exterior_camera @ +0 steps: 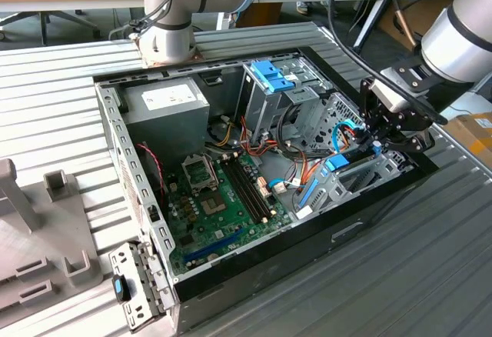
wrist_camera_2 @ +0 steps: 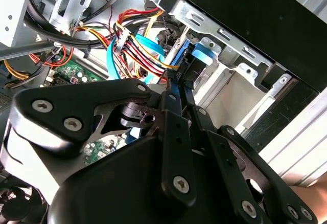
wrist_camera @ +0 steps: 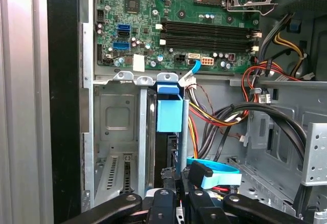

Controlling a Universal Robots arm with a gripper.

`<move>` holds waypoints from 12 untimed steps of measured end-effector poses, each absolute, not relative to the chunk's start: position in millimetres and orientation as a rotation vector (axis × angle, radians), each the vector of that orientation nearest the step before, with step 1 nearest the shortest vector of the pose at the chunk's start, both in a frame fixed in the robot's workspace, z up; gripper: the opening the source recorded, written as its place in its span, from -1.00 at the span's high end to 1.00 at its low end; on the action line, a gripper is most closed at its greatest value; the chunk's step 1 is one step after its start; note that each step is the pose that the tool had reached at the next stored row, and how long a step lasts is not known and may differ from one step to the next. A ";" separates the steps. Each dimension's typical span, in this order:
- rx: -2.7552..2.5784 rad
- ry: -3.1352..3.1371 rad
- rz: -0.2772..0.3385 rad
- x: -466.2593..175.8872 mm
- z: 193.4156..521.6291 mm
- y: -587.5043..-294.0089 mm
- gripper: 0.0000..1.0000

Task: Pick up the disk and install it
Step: 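Insert the first disk wire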

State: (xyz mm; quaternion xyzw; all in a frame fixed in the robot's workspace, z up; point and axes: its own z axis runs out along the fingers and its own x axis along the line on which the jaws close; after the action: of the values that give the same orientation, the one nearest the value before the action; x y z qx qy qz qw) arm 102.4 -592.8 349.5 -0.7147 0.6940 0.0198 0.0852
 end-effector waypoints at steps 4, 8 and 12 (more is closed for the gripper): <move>-2.131 2.069 0.059 102.4 348.6 -592.9 0.67; -2.131 2.069 0.059 102.4 348.2 -592.9 0.67; -2.131 2.069 0.059 101.9 347.6 -592.9 0.67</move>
State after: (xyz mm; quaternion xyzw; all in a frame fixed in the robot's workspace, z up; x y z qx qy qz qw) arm 101.9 -592.9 347.6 -0.7147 0.6940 0.0198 0.0855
